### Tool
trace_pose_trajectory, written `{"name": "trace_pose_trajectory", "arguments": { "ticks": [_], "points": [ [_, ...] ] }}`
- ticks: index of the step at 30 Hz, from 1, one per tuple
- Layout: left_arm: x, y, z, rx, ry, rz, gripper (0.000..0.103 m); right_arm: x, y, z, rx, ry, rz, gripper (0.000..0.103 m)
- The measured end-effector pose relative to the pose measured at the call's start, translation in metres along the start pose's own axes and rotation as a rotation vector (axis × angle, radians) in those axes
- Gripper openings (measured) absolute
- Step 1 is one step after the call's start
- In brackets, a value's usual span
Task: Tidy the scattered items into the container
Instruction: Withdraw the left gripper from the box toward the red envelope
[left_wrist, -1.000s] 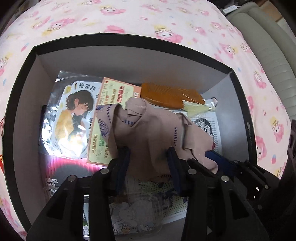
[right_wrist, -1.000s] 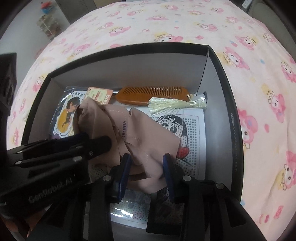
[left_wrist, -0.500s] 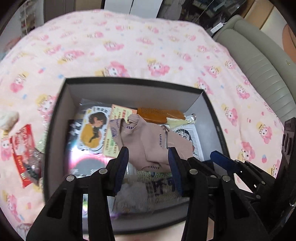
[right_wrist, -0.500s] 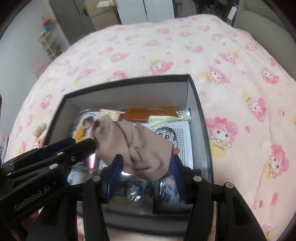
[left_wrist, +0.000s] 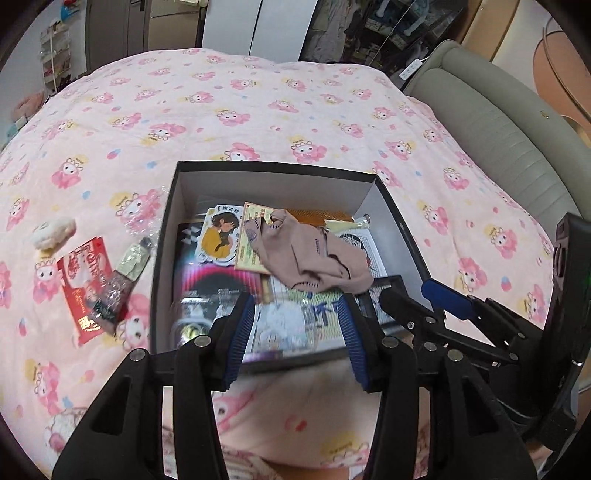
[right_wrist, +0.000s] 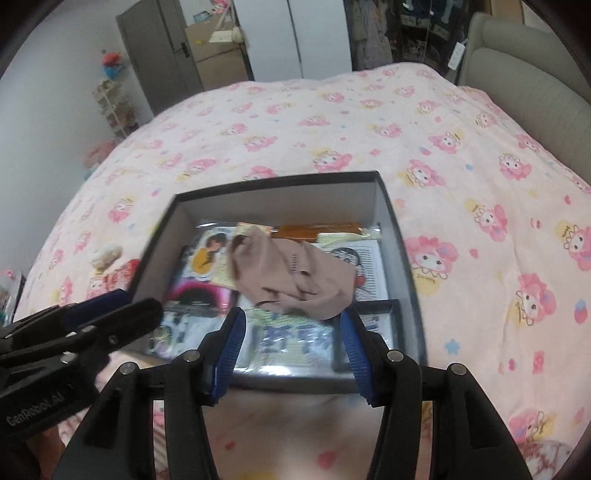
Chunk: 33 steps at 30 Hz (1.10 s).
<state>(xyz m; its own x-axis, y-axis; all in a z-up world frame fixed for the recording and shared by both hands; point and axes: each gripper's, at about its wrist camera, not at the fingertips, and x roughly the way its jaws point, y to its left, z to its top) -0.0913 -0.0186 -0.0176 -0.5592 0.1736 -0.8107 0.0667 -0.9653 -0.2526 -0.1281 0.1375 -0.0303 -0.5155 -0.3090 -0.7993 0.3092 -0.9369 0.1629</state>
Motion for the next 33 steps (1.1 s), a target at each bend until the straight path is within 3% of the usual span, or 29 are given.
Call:
{"name": "trace_pose_trajectory", "arguments": {
  "ticks": [17,28,33],
  "points": [
    [-0.065,0.06,-0.026,-0.017,-0.047,0.027,0.048,-0.027,0.08,-0.019,-0.072,-0.004,0.068,0.049],
    [-0.081,0.132,-0.044,-0.101,-0.051,0.071,0.048,-0.007,0.15,-0.023,-0.177,0.029,0.107,0.049],
    [-0.081,0.172,-0.055,-0.16,-0.046,0.075,0.048,0.018,0.181,-0.027,-0.201,0.092,0.163,0.048]
  ]
}}
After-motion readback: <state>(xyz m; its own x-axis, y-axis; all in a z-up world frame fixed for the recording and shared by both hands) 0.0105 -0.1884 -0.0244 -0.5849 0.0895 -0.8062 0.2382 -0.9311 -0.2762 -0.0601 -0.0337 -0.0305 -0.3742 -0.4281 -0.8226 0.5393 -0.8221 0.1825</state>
